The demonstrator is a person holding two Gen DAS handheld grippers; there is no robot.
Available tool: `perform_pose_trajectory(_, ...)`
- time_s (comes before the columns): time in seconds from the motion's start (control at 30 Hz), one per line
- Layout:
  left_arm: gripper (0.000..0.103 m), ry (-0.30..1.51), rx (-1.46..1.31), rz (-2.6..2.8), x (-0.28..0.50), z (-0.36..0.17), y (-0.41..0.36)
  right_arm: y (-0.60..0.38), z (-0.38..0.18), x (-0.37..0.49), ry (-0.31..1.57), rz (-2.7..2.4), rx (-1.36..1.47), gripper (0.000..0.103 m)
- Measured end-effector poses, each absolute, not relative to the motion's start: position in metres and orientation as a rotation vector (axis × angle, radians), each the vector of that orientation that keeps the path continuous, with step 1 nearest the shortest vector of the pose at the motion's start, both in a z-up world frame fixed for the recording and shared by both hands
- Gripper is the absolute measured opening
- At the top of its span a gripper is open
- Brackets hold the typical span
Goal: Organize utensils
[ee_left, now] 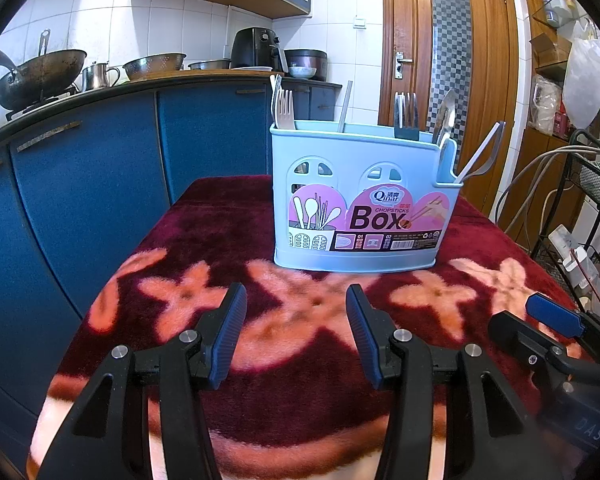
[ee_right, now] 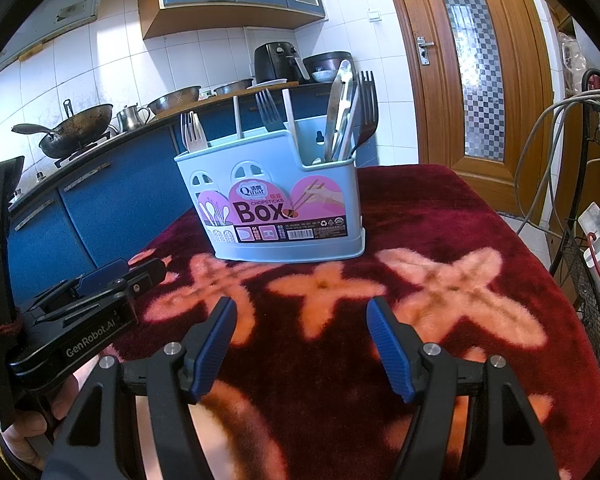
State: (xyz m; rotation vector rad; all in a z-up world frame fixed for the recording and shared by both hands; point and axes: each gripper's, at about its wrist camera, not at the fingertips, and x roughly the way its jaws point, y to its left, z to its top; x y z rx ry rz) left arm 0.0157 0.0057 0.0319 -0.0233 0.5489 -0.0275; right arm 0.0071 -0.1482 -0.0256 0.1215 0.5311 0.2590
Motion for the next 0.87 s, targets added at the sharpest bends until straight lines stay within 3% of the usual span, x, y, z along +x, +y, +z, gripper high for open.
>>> perform_pose_trajectory(0.87, 0.053, 0.559, -0.018, -0.024, 0.0147, 0.0304, 0.0044, -0.1484, -0.0286, 0.0077, 0.543, 0.255, 0.131, 0.07)
